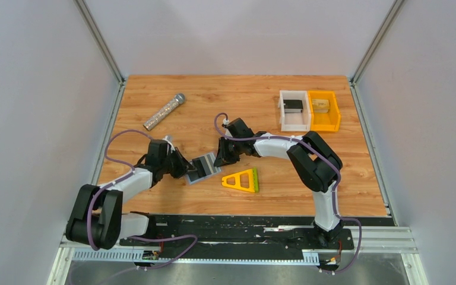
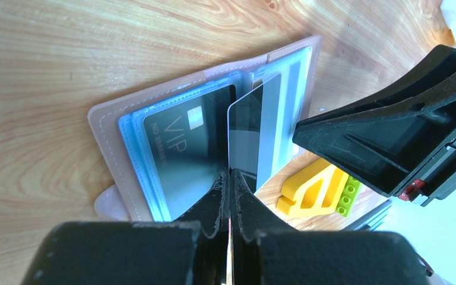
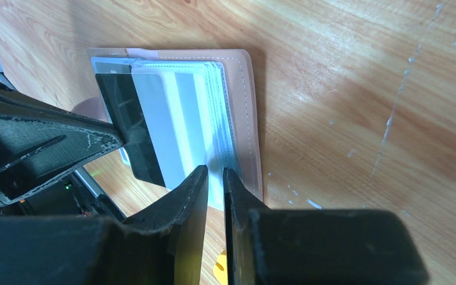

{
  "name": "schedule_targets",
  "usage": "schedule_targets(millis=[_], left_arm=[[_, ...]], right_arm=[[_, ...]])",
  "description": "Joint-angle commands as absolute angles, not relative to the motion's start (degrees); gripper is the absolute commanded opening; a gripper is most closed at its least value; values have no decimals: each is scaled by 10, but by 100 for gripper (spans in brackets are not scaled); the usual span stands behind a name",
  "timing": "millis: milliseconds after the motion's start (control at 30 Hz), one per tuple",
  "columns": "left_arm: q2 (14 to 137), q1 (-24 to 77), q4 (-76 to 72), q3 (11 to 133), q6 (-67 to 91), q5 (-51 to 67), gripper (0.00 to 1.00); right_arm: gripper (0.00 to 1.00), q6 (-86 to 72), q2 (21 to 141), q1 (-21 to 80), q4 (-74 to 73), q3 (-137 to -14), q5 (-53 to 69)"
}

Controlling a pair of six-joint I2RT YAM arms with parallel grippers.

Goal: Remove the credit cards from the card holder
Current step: Remove the credit card from the card holder.

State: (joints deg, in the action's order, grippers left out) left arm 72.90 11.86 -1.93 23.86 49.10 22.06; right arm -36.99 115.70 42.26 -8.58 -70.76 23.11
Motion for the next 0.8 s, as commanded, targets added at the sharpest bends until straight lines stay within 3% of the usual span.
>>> schedule_targets(millis=[0,500,767], left_arm=[[692,114,29,260,470,196,0],[636,114,171,312,453,151,0],[605,113,199,325,459,162,0]], right_arm=[[18,-354,1156,420,-105,-694,200],[20,-268,1088,419,-101,-723,202],[24,-181,984,446,46,-615,170]])
